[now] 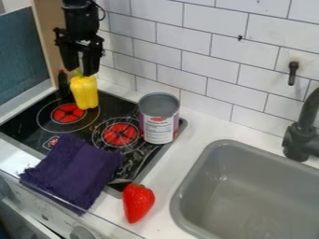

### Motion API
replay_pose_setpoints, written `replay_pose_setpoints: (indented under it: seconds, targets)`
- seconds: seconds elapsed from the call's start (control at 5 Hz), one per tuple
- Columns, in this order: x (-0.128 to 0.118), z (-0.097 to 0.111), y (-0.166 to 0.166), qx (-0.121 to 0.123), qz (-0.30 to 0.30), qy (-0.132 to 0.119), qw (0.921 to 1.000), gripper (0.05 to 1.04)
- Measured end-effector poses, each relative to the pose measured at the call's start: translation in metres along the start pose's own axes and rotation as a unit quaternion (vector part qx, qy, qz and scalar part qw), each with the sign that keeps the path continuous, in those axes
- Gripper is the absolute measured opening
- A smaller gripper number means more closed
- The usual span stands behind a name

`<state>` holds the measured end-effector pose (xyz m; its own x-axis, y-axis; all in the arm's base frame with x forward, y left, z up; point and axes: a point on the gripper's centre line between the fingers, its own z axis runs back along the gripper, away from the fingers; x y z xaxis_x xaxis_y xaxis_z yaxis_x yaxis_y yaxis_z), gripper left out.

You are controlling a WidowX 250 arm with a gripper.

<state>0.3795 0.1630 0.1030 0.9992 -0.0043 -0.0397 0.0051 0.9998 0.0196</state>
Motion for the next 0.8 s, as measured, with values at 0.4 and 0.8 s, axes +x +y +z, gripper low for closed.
replay_pose_setpoints:
  seconds: [0.4,0.8]
  targets:
    - [-0.0026,-0.0074,0.0007,0.001,-0.003,0.012,0.9999,0.307]
    - [-0.0059,-0.0082,-0.0062,-0.016,-0.012,0.012,0.9997,0.111]
